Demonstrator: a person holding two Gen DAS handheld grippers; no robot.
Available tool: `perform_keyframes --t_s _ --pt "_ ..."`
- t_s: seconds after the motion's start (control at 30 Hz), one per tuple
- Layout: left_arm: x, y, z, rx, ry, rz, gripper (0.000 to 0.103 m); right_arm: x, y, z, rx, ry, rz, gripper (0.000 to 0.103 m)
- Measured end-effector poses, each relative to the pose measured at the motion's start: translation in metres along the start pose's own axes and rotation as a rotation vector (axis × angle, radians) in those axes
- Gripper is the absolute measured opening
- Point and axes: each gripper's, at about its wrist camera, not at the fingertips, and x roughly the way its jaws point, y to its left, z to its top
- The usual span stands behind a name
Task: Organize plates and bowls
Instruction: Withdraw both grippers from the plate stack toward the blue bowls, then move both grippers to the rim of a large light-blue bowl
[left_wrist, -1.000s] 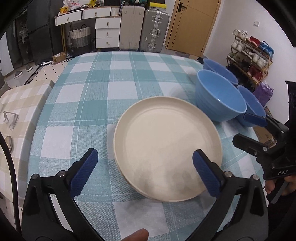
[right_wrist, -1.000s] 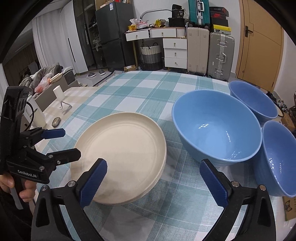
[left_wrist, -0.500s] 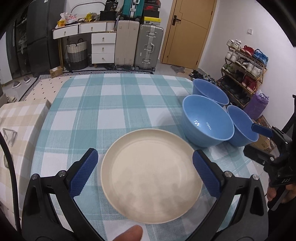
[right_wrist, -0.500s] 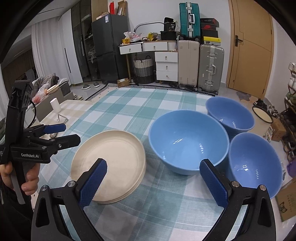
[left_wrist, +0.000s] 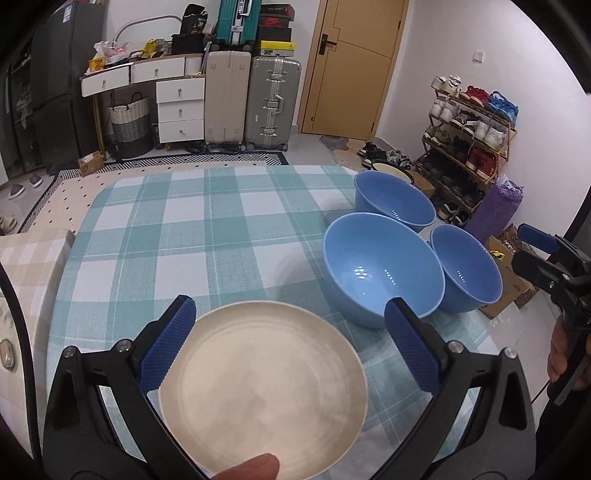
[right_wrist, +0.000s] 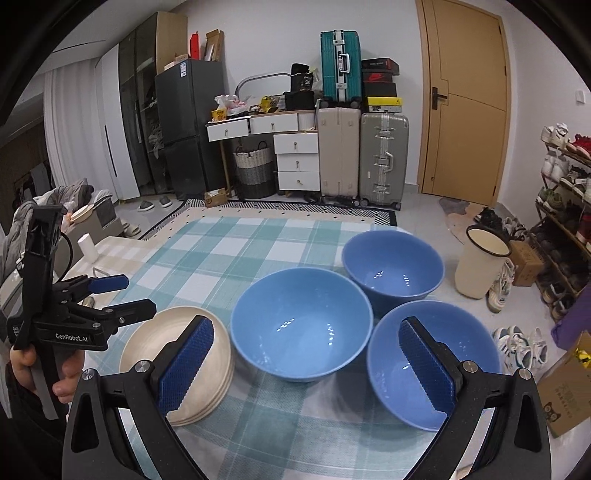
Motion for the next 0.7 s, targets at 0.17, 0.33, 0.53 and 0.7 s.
perform_keyframes --t_s 0.17,0.33,0.53,0.7 --pt "0.010 -0.011 0.016 0.005 -0.009 -0.023 0.102 -0.001 -0.022 0.008 0.032 -0.001 -0.008 0.102" --pt "0.023 -0.020 0.031 0.018 -0.010 -0.026 0.102 -0.001 -0.037 0.017 0.044 -0.010 -0.029 0.102" --pt "0.040 -0.026 0.047 0.001 -0.011 -0.026 0.102 0.003 -0.056 0.028 0.073 -0.021 -0.038 0.102" --pt "0.057 -0.033 0.060 0.016 -0.019 -0.021 0.102 0.007 -0.072 0.037 0.090 -0.020 -0.052 0.102"
